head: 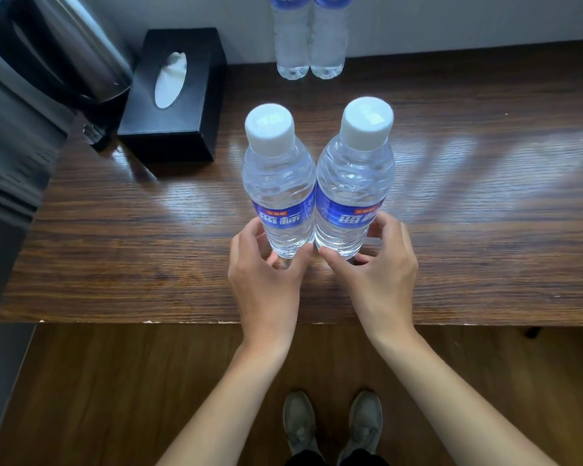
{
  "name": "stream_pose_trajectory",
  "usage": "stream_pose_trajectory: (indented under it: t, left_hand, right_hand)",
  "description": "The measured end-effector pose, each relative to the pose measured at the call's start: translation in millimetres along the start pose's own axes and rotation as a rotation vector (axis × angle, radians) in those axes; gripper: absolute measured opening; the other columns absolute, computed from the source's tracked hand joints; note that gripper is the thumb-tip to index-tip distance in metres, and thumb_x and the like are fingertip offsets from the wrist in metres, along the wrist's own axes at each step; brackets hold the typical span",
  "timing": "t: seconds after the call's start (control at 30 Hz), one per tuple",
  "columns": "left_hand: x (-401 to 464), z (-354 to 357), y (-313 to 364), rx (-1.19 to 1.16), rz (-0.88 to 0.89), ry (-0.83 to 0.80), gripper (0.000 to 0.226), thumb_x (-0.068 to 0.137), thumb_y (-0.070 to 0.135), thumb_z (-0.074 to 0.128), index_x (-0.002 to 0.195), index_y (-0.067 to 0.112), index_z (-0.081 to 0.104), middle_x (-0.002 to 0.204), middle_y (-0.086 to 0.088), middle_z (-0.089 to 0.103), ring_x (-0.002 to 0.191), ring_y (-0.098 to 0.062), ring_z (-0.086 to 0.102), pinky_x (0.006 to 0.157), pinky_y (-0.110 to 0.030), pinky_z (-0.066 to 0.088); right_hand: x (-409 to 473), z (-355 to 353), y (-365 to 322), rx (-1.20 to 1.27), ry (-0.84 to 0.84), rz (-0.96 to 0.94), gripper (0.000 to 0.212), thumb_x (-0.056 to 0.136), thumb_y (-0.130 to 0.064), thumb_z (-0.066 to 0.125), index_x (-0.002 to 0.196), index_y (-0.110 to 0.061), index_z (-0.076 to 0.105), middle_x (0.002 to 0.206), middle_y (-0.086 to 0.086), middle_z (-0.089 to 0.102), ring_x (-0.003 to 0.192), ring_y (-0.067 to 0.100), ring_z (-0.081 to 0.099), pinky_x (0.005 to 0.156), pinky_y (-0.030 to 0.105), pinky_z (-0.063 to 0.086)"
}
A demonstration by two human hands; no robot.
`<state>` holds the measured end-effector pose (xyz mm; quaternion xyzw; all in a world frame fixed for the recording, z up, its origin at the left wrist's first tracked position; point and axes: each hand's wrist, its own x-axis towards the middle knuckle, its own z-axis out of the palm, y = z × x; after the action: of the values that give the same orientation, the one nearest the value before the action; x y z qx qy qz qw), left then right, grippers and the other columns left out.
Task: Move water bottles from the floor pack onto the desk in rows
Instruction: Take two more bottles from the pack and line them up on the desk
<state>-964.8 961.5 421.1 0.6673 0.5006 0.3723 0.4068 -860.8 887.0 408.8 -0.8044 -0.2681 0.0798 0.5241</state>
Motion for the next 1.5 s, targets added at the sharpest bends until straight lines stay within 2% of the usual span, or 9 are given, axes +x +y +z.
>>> stream_pose_trajectory:
  t: [0.13,0.3,0.43,0.77,0.93,1.1,1.2,1.33,1.5]
  left_hand:
    - [7,5,1,-0.002,-0.011,0.007,0.06,0.07,0.025,0.089,0.122,0.016,0.061,0.115,0.005,0.061,0.11,-0.005,0.061,0.087,-0.013,0.055]
    - [24,15,0,-0.03,-0.026,0.014,0.063,0.069,0.026,0.09,0.123,0.019,0.058,0.115,0.004,0.062,0.106,-0.008,0.064,0.082,-0.018,0.058]
    - [43,23,2,-0.033,-0.019,0.014,0.062,0.068,0.03,0.089,0.121,0.024,0.057,0.115,0.004,0.063,0.105,-0.008,0.064,0.078,-0.021,0.059]
    - [92,50,-1,-0.025,0.01,0.027,0.062,0.067,0.032,0.089,0.119,0.023,0.056,0.114,0.002,0.065,0.102,-0.006,0.064,0.076,-0.032,0.062]
    - [117,67,-3,-0.079,0.005,0.022,0.06,0.067,0.03,0.089,0.117,0.027,0.056,0.114,0.001,0.066,0.103,-0.009,0.067,0.079,-0.033,0.062]
    - [143,82,2,-0.082,0.015,0.009,0.061,0.067,0.028,0.09,0.118,0.022,0.058,0.114,0.0,0.066,0.1,-0.01,0.069,0.077,-0.028,0.061]
    - [159,90,6,-0.077,0.013,0.016,0.062,0.066,0.028,0.09,0.119,0.02,0.059,0.113,0.003,0.065,0.1,-0.006,0.067,0.078,-0.032,0.062]
    - [181,100,10,-0.023,0.024,0.023,0.059,0.064,0.034,0.089,0.115,0.025,0.06,0.11,0.011,0.064,0.098,0.0,0.064,0.082,-0.038,0.06]
    - [207,112,10,-0.006,0.042,0.006,0.057,0.062,0.035,0.088,0.111,0.029,0.059,0.108,0.012,0.064,0.099,-0.003,0.065,0.082,-0.04,0.059]
  right_hand:
    - [7,4,1,-0.018,0.008,-0.008,0.067,0.064,-0.038,0.086,0.12,-0.023,0.053,0.106,-0.012,0.053,0.096,0.006,0.057,0.072,0.036,0.06]
    - [26,13,1,-0.02,0.024,0.001,0.064,0.064,-0.035,0.087,0.116,-0.028,0.052,0.103,-0.014,0.051,0.096,0.008,0.057,0.073,0.038,0.058]
    - [45,21,0,-0.035,0.034,-0.004,0.063,0.064,-0.036,0.086,0.116,-0.027,0.051,0.104,-0.013,0.052,0.097,0.01,0.057,0.073,0.039,0.058]
    - [95,40,-2,-0.082,0.057,-0.032,0.062,0.064,-0.035,0.084,0.117,-0.023,0.052,0.107,-0.008,0.056,0.098,0.011,0.056,0.075,0.04,0.055]
    - [121,49,-2,-0.079,0.062,-0.029,0.061,0.066,-0.036,0.083,0.117,-0.025,0.052,0.106,-0.009,0.057,0.099,0.01,0.057,0.078,0.038,0.055]
    - [148,58,-1,-0.096,0.09,-0.037,0.06,0.065,-0.033,0.084,0.116,-0.023,0.054,0.105,-0.008,0.058,0.098,0.014,0.058,0.078,0.04,0.053]
    - [164,66,0,-0.085,0.091,-0.039,0.059,0.064,-0.033,0.084,0.115,-0.023,0.055,0.104,-0.006,0.059,0.098,0.015,0.059,0.078,0.042,0.053]
    - [186,73,-3,-0.095,0.087,-0.055,0.059,0.065,-0.033,0.084,0.116,-0.02,0.056,0.105,-0.005,0.06,0.1,0.017,0.058,0.082,0.036,0.051]
    - [209,83,-6,-0.085,0.092,-0.057,0.056,0.065,-0.03,0.084,0.114,-0.02,0.059,0.104,-0.004,0.061,0.1,0.018,0.059,0.082,0.031,0.048]
